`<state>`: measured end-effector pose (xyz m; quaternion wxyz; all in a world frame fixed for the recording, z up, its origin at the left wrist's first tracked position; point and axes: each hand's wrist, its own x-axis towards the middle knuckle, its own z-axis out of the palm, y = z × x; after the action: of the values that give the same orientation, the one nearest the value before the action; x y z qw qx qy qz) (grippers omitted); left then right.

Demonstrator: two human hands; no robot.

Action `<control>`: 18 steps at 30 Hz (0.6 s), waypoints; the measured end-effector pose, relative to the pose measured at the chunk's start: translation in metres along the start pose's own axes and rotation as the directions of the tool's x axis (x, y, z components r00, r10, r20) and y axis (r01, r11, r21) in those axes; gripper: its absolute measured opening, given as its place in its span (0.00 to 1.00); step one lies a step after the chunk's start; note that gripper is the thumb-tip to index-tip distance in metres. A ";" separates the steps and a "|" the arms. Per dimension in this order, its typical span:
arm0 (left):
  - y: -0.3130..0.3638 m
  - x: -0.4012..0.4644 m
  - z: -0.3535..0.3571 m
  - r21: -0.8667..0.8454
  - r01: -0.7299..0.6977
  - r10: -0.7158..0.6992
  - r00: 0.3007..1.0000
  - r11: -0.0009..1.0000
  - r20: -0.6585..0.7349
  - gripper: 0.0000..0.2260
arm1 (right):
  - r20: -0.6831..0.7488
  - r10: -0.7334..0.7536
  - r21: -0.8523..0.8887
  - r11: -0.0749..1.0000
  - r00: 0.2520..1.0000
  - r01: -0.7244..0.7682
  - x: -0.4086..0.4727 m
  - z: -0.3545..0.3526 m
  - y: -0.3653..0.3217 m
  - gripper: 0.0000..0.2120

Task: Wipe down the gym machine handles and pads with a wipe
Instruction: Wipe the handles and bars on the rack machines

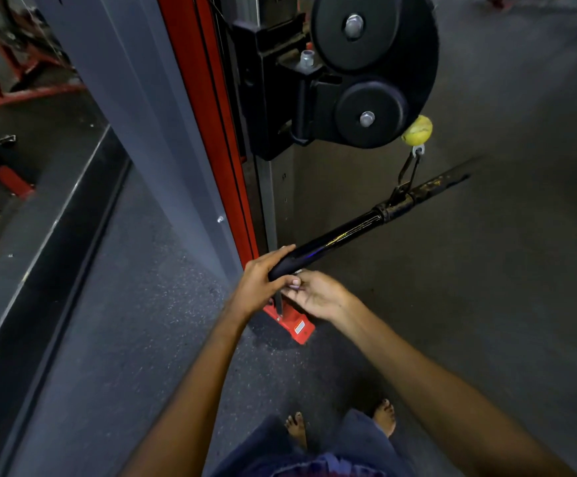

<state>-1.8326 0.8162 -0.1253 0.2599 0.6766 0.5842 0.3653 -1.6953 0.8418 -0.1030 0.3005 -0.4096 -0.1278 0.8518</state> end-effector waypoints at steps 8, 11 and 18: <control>-0.001 0.003 0.004 -0.011 -0.014 0.014 1.000 1.000 0.012 0.29 | -0.056 -0.189 0.181 0.964 0.980 0.197 -0.001 -0.021 -0.042 0.25; -0.005 0.002 0.006 -0.029 -0.025 0.025 1.000 0.999 0.003 0.28 | 0.012 -0.073 0.009 0.997 0.997 0.073 0.001 -0.011 -0.005 0.17; 0.000 -0.001 0.003 -0.061 0.051 -0.048 0.998 0.997 0.040 0.35 | -0.343 -0.338 -0.076 0.940 0.877 0.332 -0.017 -0.026 -0.035 0.13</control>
<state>-1.8302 0.8154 -0.1275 0.3007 0.6604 0.5841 0.3637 -1.6526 0.8580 -0.0926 0.4581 -0.5288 -0.1474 0.6991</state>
